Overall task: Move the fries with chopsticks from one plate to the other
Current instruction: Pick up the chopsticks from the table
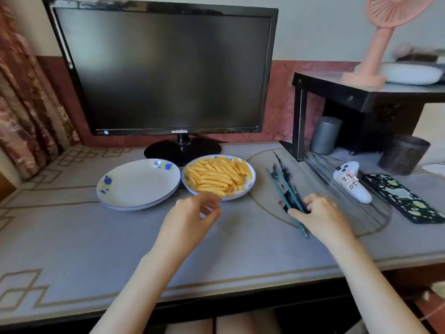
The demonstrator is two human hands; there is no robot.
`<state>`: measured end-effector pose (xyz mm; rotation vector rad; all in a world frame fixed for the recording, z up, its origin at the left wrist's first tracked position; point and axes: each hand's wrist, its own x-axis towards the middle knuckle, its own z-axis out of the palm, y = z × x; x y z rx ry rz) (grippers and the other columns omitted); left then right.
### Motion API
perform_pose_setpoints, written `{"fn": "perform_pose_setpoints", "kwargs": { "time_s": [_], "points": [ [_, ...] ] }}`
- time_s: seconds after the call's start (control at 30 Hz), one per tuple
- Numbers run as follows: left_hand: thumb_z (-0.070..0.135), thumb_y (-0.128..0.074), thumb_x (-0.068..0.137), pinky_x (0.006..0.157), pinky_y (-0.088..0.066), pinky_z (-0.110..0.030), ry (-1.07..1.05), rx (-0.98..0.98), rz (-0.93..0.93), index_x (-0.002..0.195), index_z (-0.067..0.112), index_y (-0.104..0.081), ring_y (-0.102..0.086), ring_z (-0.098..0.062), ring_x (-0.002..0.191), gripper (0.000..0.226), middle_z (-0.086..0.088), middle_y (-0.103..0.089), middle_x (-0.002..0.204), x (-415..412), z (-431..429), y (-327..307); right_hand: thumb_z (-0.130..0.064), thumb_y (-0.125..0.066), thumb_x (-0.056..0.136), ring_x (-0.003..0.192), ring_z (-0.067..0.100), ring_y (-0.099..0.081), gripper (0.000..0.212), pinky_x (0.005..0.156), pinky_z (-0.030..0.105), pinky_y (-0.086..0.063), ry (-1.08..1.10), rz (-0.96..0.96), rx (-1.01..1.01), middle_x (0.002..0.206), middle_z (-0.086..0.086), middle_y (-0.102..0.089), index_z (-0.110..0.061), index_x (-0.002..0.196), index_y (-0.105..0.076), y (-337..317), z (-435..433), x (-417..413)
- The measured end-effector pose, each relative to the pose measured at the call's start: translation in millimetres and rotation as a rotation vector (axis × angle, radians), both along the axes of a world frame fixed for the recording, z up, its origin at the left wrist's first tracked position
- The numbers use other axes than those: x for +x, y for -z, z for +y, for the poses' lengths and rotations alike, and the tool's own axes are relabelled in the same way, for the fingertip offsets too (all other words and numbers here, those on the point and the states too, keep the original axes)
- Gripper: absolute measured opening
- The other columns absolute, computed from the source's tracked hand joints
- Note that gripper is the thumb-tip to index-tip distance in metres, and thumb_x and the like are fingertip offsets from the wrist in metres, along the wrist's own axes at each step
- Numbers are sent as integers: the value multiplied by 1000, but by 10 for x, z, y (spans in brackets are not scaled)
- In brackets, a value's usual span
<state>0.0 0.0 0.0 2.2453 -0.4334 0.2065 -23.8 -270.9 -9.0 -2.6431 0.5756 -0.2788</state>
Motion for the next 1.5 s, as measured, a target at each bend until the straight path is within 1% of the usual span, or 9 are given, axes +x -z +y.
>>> {"fn": "perform_pose_setpoints", "kwargs": {
  "time_s": [0.2,0.43,0.77,0.87,0.97,1.1,1.23,1.3,1.5],
  "points": [
    [27,-64,84,79,-53,-34,25,6,30,96,36,-66,-63,0,81,15,20,-68,83,9,-152,24,-28,-66,89,77,29,-59,24,61,30,-44,58,75,-91,82,8,-62,-10,75,-58,-32,85,51],
    [26,-62,86,82,-52,-34,46,40,33,98,35,-66,-62,-1,84,16,20,-67,85,-17,-241,4,-17,-66,81,67,28,-45,28,46,28,-26,80,121,60,59,6,-40,-10,63,-45,-132,38,100],
    [24,-61,87,81,-52,-33,57,11,-5,96,34,-68,-62,-1,84,15,19,-67,87,-23,-247,-62,-9,-63,85,53,26,-48,30,47,28,-34,87,-49,79,49,4,-49,-11,55,-57,-133,38,-23],
    [18,-63,87,86,-49,-29,104,10,-162,105,29,-67,-60,0,96,22,19,-65,101,-31,-248,-124,-13,-67,85,71,28,-65,15,64,33,-50,45,-263,229,65,2,-67,-14,71,-68,-243,61,-98],
    [17,-63,86,103,-36,-24,220,46,-482,120,20,-61,-46,-10,124,35,9,-55,128,-32,-281,-279,-6,-70,84,60,24,-67,19,70,48,-59,-131,-365,563,65,3,-68,-18,71,-66,-447,192,-125],
    [27,-59,87,115,-21,-29,274,189,-735,130,14,-55,-31,-19,139,45,-2,-41,146,-25,-321,-518,-6,-69,86,54,11,-65,10,64,24,-56,-448,-235,542,59,4,-67,-14,79,-67,-684,455,-204],
    [41,-47,85,111,-21,-24,234,460,-662,98,18,-72,-62,-15,108,37,5,-71,101,76,-208,-602,-16,-70,86,60,5,-66,2,63,8,-45,-611,-153,450,63,1,-71,-17,84,-70,-780,515,-245],
    [39,-52,88,85,-33,-4,242,427,-446,80,21,-69,-61,-1,78,26,13,-65,76,46,-135,-628,-16,-73,84,63,7,-67,3,70,12,-48,-657,-150,450,64,-1,-70,-18,84,-70,-764,493,-228],
    [36,-58,90,51,-34,-14,259,143,-50,65,21,-64,-50,-8,51,29,17,-55,50,-25,-50,-539,-27,-80,76,61,6,-61,17,66,24,-49,-564,-383,601,68,-10,-68,-20,91,-74,-712,406,-121]
  ]
}}
